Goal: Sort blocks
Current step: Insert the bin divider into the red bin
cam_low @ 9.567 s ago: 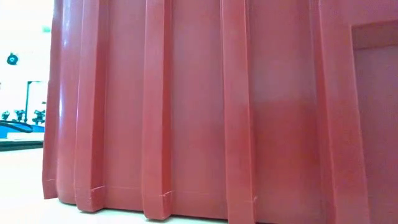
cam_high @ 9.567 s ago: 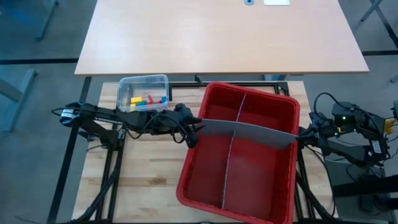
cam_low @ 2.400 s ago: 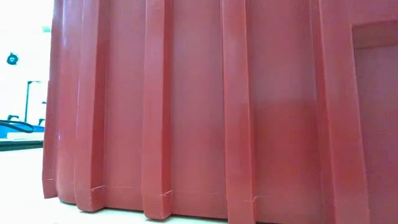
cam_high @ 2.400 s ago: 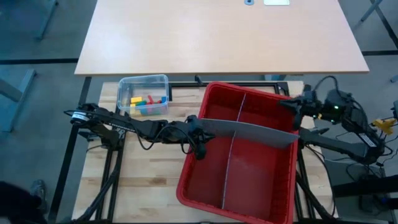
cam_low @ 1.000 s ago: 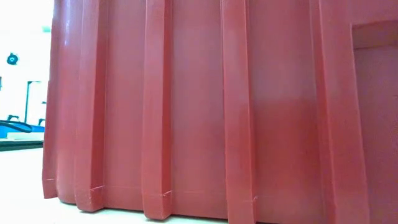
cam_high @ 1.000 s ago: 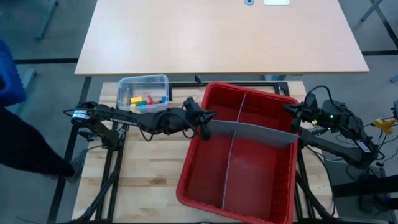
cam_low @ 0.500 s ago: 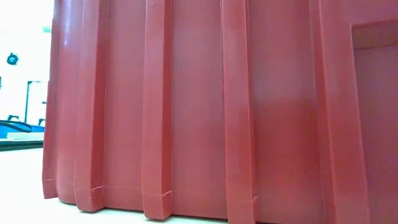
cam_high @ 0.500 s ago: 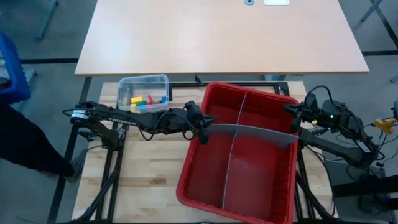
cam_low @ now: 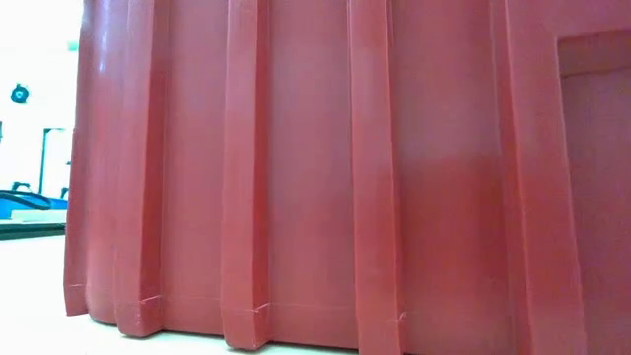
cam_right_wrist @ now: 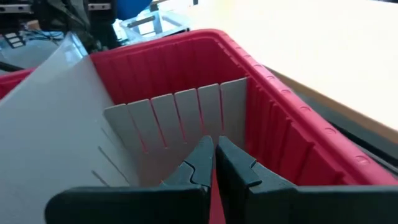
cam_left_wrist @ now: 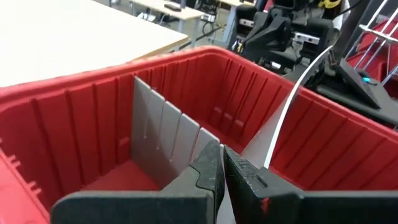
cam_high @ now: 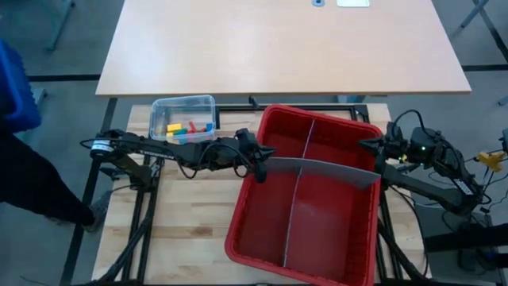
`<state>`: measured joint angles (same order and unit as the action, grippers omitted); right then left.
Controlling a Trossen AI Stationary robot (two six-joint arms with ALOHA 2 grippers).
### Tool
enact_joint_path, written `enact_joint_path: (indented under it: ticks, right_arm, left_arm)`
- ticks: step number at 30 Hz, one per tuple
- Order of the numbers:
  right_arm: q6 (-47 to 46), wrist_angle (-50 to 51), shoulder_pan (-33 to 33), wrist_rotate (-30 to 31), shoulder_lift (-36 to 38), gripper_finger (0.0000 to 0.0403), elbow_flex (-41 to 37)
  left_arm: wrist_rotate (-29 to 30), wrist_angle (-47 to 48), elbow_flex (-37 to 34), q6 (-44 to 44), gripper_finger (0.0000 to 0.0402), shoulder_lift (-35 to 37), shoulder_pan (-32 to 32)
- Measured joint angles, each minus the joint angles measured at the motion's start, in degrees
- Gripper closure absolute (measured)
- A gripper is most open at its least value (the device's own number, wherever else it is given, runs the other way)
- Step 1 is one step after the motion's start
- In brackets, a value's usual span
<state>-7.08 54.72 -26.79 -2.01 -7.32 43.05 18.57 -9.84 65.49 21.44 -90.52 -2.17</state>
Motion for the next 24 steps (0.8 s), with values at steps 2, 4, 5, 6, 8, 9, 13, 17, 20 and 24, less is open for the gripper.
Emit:
enact_joint_path:
  ticks: [2, 4, 5, 6, 8, 9, 13, 17, 20, 24]
  right_arm:
    - [-0.2, -0.1, 0.0, 0.0, 0.0, 0.0403, 0.0]
    - [-0.2, -0.1, 0.0, -0.6, 0.0, 0.0403, 0.0]
    - [0.1, -0.1, 0.0, -1.2, 0.0, 0.0403, 0.0]
    - [0.3, -0.1, 0.0, -1.6, 0.0, 0.0403, 0.0]
    - [0.6, -0.2, 0.0, -2.0, 0.0, 0.0403, 0.0]
    - [0.7, -0.1, 0.0, -2.0, 0.0, 0.0403, 0.0]
    - [0.7, -0.1, 0.0, -2.0, 0.0, 0.0403, 0.0]
    - [1.0, -0.1, 0.0, -2.1, -0.3, 0.0403, 0.0]
    - [1.8, -0.2, 0.0, -2.6, -1.0, 0.0403, 0.0]
    - [2.5, -0.2, 0.0, -2.6, -2.0, 0.0403, 0.0]
  left_arm:
    - [0.0, -0.8, -0.1, 0.7, 0.0401, 0.0, 0.0]
    - [0.0, -3.3, -0.3, -0.4, 0.0402, 0.0, 0.0]
    - [0.0, -4.5, -0.3, -1.5, 0.0402, 0.0, -0.1]
    - [0.0, -5.6, -0.5, -2.5, 0.0402, 0.0, -0.1]
    - [-0.1, -7.9, -0.5, -4.0, 0.0402, 0.4, -0.2]
    - [-0.2, -8.0, -0.5, -4.3, 0.0402, 0.8, -0.2]
    - [-0.6, -8.6, -0.4, -4.4, 0.0402, 1.5, -0.6]
    - [-3.5, -8.7, -0.4, -4.4, 0.0402, 1.5, -1.0]
    - [-5.0, -8.7, -0.4, -4.4, 0.0402, 1.5, -1.4]
    - [-8.7, -10.0, -0.4, -3.8, 0.0402, 1.5, -1.8]
